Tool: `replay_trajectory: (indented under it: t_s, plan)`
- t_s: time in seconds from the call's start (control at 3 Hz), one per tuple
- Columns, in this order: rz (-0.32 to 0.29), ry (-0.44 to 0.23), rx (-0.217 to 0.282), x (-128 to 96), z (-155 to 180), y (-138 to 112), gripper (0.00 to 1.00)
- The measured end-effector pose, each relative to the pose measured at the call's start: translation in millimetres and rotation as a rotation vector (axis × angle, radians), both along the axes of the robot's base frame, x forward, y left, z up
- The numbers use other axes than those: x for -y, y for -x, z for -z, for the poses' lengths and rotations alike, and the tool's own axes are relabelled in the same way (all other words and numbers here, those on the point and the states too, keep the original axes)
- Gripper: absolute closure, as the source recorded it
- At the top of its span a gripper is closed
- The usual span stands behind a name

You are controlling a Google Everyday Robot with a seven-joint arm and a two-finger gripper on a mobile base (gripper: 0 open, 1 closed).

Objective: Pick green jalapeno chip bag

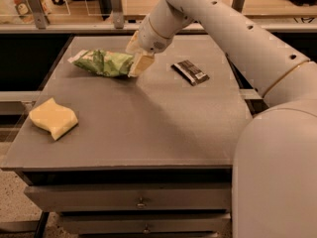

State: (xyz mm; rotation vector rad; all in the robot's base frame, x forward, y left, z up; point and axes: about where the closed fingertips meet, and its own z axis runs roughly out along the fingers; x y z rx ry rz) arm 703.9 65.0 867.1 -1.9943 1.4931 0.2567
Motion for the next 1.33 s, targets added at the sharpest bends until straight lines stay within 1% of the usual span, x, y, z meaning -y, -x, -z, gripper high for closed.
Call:
replay_trajectory:
  t_s: [0.33,0.67,1.0,1.33]
  plan:
    - [-0.021,-0.025,0.006,-14.6,11.6,-5.8,0.35]
    - [-0.021,-0.026,0.006,-15.7,13.4,-6.9,0.34]
    - [-0.018,-0.026,0.008,-17.6,16.6,-9.0,0.51]
    - [-0.011,-0.021,0.004,-16.0,19.6,-9.5,0.75]
